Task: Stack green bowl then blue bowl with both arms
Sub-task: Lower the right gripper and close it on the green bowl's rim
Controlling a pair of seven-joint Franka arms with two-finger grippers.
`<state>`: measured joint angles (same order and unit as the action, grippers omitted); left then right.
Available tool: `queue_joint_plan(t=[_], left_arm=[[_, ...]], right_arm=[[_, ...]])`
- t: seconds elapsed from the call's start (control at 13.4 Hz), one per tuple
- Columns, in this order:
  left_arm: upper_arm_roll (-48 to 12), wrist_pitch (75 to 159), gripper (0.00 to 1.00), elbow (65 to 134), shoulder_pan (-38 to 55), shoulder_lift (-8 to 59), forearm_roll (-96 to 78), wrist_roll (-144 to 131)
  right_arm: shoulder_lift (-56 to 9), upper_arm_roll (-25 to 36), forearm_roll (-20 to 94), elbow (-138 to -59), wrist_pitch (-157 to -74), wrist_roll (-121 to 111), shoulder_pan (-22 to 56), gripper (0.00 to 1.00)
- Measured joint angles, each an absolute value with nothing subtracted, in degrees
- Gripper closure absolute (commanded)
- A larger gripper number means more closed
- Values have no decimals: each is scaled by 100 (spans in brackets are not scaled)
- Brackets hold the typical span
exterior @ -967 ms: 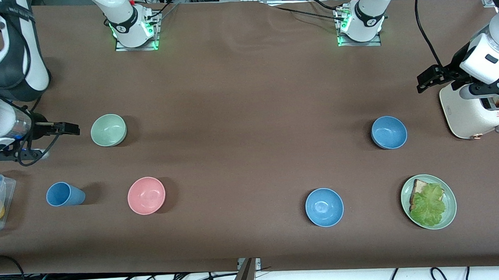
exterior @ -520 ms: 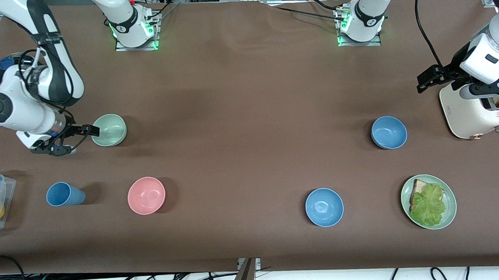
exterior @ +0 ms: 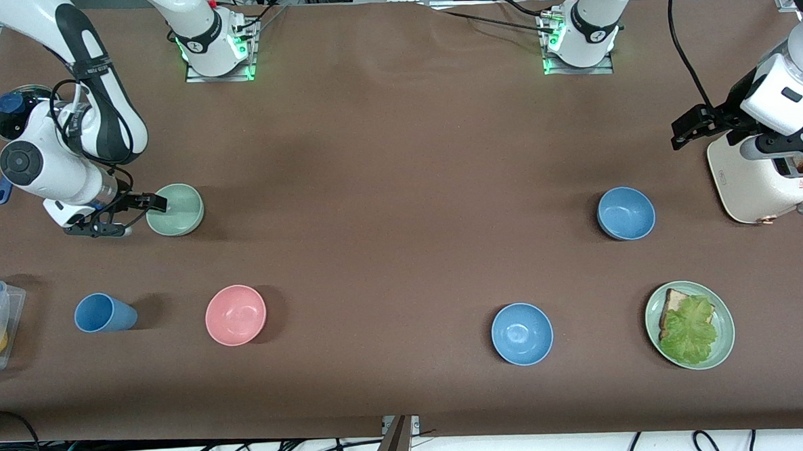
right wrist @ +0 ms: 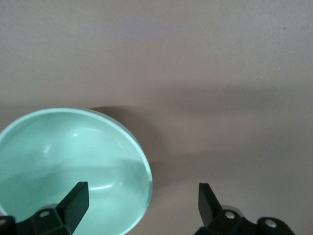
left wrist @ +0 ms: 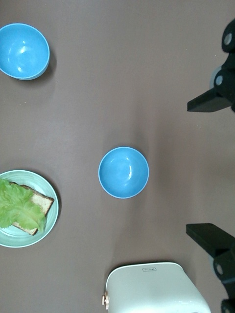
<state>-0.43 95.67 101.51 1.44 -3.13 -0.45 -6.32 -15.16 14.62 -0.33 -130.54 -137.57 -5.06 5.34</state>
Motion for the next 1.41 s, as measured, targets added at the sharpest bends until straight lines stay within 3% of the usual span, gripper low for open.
queue_joint_plan(t=[0.37,0.45,0.52,0.59,0.74,1.41], left_arm=[[-40,9567,0,10151,144,-313,-45,-632],[-40,9567,0,10151,144,-313,-45,-632],[-40,9567,0,10151,144,-313,-45,-632],[-40,9567,0,10151,144,-313,-45,-632],[-40,9567,0,10151,144,-313,-45,-632],[-40,9567,0,10151,144,-313,-45,-632]], right_arm=[[-1844,1501,-33,-13318,-14425,-577,533,1],[-1882,1501,-33,-13340,-14464,-577,532,12],[-1907,1502,-33,-13349,-14478,-578,532,48],[-1917,1502,-33,-13352,-14482,-578,532,77],[-1914,1502,-33,-13352,-14482,-607,532,100],[-1717,1474,-22,-13329,-14345,-711,537,100]])
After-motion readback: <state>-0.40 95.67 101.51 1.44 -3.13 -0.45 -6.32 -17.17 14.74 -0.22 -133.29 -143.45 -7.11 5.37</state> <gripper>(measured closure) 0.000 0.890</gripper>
